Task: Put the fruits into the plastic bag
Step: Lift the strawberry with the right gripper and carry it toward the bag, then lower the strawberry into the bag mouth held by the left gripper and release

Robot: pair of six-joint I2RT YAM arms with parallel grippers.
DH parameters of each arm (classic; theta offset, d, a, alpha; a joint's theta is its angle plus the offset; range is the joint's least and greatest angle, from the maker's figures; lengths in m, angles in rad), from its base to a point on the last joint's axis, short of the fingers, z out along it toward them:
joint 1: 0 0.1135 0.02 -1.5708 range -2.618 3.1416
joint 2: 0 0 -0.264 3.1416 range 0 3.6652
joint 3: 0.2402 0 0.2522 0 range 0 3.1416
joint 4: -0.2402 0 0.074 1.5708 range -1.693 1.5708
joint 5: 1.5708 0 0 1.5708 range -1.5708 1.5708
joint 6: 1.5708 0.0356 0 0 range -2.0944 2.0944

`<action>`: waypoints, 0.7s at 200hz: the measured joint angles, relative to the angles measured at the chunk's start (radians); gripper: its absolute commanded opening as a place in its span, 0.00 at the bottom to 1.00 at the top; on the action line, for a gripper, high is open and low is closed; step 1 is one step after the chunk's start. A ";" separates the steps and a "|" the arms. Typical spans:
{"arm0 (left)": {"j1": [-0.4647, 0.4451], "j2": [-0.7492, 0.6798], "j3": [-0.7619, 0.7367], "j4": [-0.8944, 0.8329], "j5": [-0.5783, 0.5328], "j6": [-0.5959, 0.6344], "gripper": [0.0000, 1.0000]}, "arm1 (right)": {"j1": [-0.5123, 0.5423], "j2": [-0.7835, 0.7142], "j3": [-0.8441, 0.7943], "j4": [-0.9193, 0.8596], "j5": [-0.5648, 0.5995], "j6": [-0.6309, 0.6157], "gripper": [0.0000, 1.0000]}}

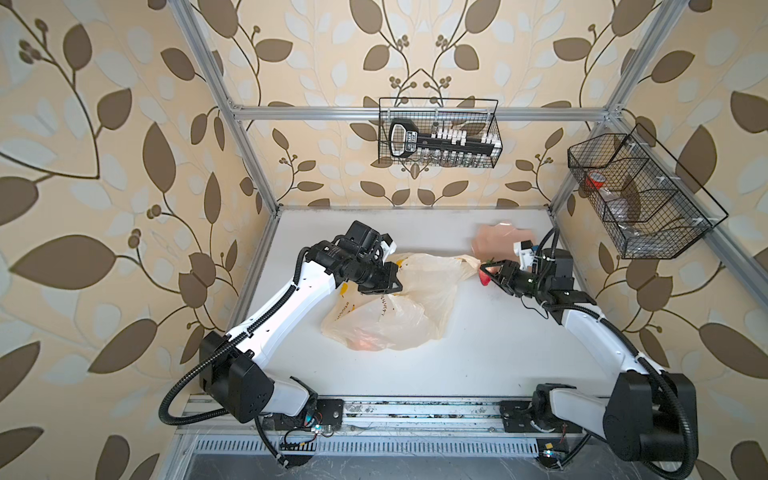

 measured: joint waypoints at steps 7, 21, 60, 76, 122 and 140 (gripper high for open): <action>0.000 0.002 0.000 0.000 0.000 0.000 0.00 | 0.002 -0.017 -0.017 0.005 -0.009 0.010 0.41; 0.000 0.010 0.002 0.000 0.002 0.000 0.00 | 0.005 -0.041 -0.043 0.013 -0.023 0.025 0.40; 0.000 0.031 0.017 0.000 0.005 0.001 0.00 | 0.016 -0.050 -0.063 0.033 -0.043 0.059 0.39; 0.000 0.031 0.017 0.000 0.005 0.001 0.00 | 0.031 -0.050 -0.063 0.045 -0.045 0.069 0.39; 0.000 0.031 0.017 0.000 0.007 0.001 0.00 | 0.105 -0.050 -0.075 0.100 -0.043 0.119 0.38; 0.000 0.031 0.017 0.000 0.007 0.001 0.00 | 0.155 -0.045 -0.081 0.134 -0.034 0.147 0.38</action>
